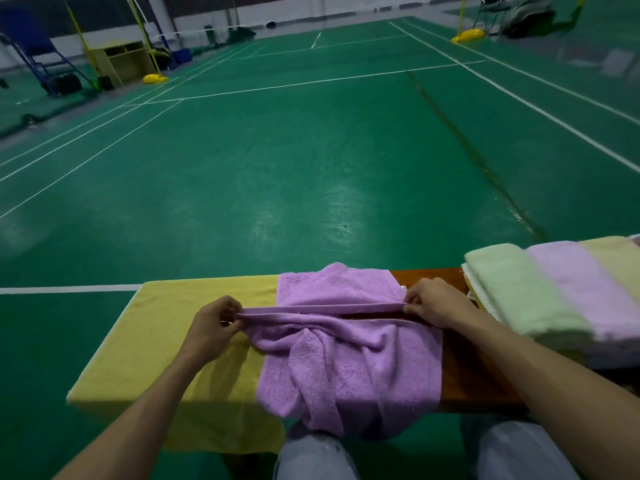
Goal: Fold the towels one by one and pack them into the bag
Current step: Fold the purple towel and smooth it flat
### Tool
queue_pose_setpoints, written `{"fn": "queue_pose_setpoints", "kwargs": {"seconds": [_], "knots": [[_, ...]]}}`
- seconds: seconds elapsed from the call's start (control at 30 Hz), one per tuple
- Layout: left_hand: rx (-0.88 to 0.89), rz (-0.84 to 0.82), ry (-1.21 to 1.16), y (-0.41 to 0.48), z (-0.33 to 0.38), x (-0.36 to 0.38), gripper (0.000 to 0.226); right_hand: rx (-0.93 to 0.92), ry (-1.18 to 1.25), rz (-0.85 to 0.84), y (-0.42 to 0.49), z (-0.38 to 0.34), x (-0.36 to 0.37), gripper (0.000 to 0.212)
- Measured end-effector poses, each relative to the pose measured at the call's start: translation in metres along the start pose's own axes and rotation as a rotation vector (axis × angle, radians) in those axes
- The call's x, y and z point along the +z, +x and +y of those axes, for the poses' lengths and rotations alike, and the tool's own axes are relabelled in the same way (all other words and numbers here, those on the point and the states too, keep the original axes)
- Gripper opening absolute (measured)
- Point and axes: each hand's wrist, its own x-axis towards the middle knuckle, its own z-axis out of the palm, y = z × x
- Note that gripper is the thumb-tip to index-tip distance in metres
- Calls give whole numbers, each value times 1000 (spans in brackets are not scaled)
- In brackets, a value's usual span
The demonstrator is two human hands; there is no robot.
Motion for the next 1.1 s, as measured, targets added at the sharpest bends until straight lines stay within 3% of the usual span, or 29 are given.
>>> {"fn": "queue_pose_setpoints", "kwargs": {"seconds": [0.27,0.43,0.67,1.1], "knots": [[8,-65,79,4,5,10,27,79,11,-6,-19,19,0,18],[6,-138,80,-1,9,14,15,81,-12,-12,-27,20,1,19],[-1,-25,105,-2,8,15,17,23,0,-116,-37,20,-5,32],[-57,60,46,-2,4,5,17,25,63,5,-38,23,6,35]]}}
